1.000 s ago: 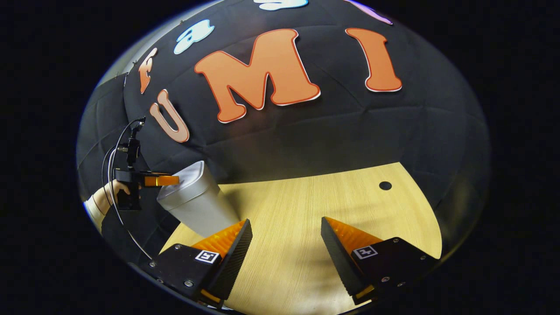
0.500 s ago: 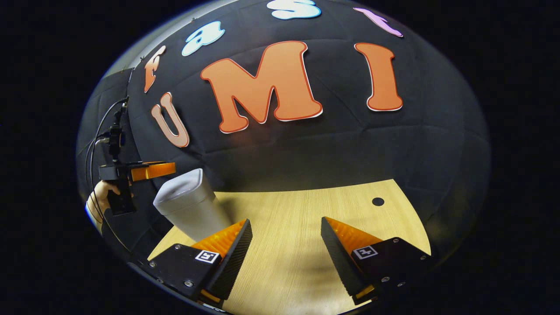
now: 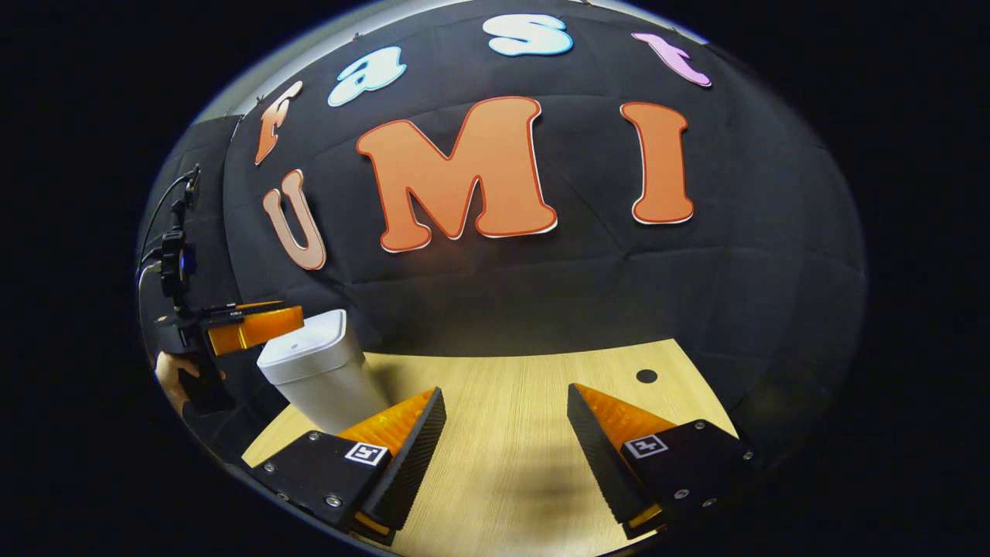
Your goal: Press the lid of the desktop garbage bin to open it, pick up the crumpled paper on the desktop and throw it into the bin, then pick up the pop can on the desktop and drop it into the bin, and finally close the garbage bin lid.
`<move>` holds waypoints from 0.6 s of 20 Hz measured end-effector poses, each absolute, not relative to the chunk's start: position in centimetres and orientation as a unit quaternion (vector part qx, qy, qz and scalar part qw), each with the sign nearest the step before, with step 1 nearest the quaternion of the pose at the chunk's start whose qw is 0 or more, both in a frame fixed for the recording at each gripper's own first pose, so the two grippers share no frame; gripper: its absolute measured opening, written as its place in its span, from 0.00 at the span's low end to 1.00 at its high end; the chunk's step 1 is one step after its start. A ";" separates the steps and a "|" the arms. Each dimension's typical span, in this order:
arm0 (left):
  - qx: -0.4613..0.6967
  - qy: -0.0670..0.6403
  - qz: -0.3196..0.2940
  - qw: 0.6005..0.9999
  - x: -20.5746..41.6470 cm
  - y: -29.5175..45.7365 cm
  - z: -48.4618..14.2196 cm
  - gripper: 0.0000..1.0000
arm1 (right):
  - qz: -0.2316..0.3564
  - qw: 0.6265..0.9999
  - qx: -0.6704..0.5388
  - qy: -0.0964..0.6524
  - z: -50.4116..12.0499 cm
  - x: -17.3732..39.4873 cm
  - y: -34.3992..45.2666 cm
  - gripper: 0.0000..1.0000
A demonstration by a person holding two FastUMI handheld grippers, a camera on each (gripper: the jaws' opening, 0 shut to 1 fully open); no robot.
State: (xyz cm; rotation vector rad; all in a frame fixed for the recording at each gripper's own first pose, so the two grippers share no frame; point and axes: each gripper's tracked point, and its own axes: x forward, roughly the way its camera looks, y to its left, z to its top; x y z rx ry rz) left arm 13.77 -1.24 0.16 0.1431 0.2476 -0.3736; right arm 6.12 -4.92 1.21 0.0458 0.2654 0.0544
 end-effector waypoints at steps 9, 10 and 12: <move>0.053 0.073 -0.175 0.980 10.3 -2.5 -1.6 0.95 | 0.005 0.996 0.014 0.093 0.5 5.1 -4.5 0.95; 0.051 0.071 -0.173 0.981 9.9 -2.4 -1.9 0.95 | 0.003 0.996 0.009 0.091 0.4 4.9 -4.3 0.95; 0.046 0.075 -0.171 0.981 9.4 -2.5 -2.6 0.94 | -0.003 0.996 -0.003 0.084 0.2 4.6 -4.4 0.95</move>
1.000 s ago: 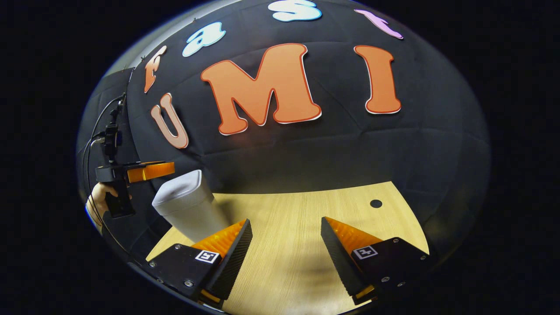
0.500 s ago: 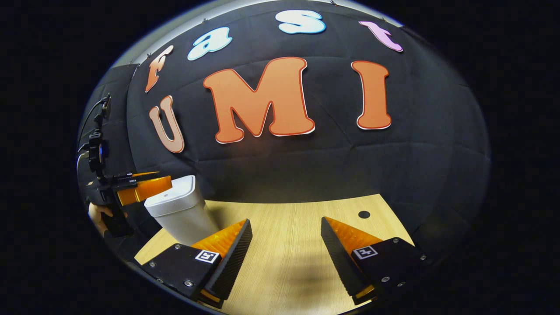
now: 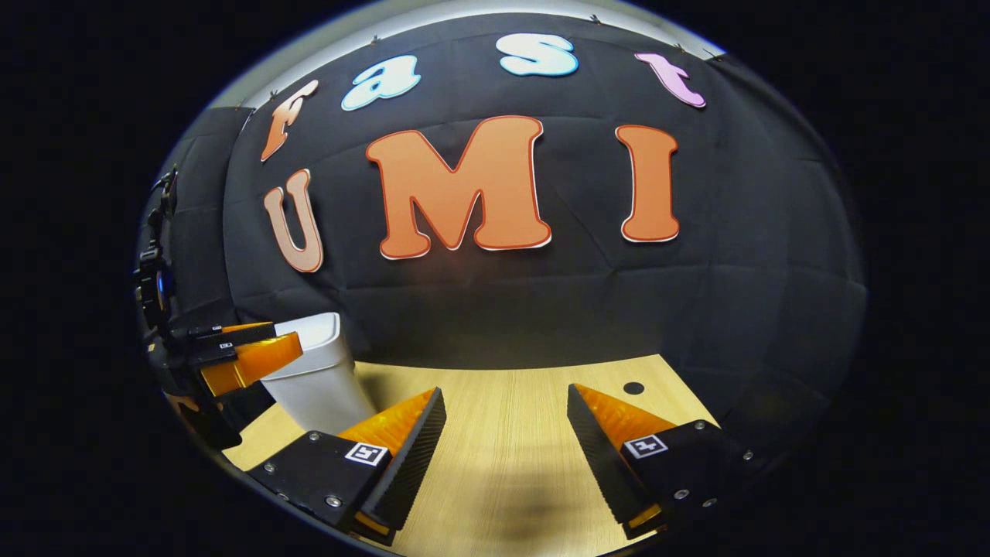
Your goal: Press the lid of the desktop garbage bin to open it, pick up the crumpled paper on the desktop and throw it into the bin, then pick up the pop can on the desktop and drop it into the bin, and finally close the garbage bin lid.
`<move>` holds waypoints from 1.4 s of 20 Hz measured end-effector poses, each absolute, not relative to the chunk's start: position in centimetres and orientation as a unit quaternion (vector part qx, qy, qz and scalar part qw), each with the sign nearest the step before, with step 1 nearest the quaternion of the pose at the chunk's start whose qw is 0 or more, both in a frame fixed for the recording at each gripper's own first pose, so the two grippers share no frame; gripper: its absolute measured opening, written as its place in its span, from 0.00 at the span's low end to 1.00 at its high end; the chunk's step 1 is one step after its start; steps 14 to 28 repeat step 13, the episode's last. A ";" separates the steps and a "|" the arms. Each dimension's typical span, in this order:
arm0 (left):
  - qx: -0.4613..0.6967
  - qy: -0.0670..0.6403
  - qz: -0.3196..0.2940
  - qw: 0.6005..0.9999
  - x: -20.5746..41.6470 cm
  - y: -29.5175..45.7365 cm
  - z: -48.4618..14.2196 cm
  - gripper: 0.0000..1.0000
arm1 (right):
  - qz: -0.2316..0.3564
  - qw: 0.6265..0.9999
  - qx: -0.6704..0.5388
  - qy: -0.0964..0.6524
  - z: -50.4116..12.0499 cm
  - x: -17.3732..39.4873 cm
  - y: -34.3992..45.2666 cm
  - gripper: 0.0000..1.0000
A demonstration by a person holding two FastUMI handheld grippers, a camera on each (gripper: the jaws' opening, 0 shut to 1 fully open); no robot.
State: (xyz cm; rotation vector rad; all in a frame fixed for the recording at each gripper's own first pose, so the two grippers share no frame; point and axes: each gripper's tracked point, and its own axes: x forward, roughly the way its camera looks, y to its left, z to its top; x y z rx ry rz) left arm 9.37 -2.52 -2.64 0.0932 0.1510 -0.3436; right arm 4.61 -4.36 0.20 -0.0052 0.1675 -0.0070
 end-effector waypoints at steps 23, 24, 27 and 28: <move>0.026 0.067 -0.146 0.987 8.5 -0.8 -2.4 0.94 | -0.009 0.999 -0.012 0.046 1.7 4.1 -3.4 0.95; 0.026 0.067 -0.146 0.987 8.5 -0.8 -2.4 0.94 | -0.009 0.999 -0.012 0.046 1.7 4.1 -3.4 0.95; 0.026 0.067 -0.146 0.987 8.5 -0.8 -2.4 0.94 | -0.009 0.999 -0.012 0.046 1.7 4.1 -3.4 0.95; 0.026 0.067 -0.146 0.987 8.5 -0.8 -2.4 0.94 | -0.009 0.999 -0.012 0.046 1.7 4.1 -3.4 0.95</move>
